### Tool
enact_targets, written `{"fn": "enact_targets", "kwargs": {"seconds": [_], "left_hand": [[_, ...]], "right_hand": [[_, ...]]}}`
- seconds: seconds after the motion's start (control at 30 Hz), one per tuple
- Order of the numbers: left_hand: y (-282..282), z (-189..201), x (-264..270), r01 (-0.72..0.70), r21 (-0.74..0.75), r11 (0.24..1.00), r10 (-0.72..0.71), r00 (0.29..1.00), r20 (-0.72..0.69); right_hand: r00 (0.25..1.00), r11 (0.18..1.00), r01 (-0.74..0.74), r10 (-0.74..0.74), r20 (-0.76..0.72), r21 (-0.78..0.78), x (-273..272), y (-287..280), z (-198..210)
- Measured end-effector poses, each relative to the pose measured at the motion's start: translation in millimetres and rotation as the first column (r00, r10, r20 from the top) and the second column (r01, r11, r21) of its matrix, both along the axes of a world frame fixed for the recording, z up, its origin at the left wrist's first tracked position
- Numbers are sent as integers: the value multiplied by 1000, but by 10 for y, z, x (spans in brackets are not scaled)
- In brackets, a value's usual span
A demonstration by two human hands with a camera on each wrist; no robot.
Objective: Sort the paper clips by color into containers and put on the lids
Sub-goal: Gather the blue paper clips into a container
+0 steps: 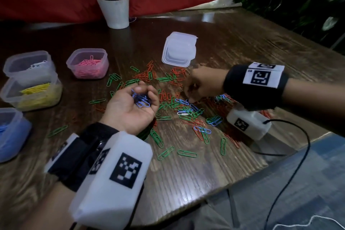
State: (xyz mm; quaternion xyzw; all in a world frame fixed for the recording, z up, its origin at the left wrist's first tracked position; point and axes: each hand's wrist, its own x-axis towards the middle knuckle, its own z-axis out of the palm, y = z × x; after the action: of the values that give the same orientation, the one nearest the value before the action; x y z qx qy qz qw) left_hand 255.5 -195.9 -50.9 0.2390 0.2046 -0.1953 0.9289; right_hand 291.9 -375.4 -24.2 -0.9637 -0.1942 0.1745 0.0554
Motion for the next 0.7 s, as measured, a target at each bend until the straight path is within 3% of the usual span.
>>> {"fn": "enact_targets", "kwargs": {"seconds": [0.17,0.23,0.37,0.53,0.6,0.67,0.7], "left_hand": [[-9,25,-14,-24,-11,1000,24,1000,-7],[10,52,-27,-25,-34,999,24,999,-24],[58,89,-21,-54,-65,996,53,998,-19],[40,94,-24,-35,-26,999,35,999,-23],[51,91,-11,-43,-20,999,42,999,-34],[58,98,-5,-57,-17,998,56,998,-31],[54,102,-7,-55,-12,998,54,998,-17]], "right_hand": [[990,972,126,-110,-93,199,-27,19,58],[991,984,112,-100,-88,140,-59,112,26],[988,987,146,-142,59,-68,-55,221,-42],[985,983,153,-160,-63,-97,-63,234,-67],[980,987,161,-162,-112,-16,-80,189,-26],[962,946,235,-194,-193,223,-96,102,32],[947,881,284,-196,-255,377,-113,65,64]]}}
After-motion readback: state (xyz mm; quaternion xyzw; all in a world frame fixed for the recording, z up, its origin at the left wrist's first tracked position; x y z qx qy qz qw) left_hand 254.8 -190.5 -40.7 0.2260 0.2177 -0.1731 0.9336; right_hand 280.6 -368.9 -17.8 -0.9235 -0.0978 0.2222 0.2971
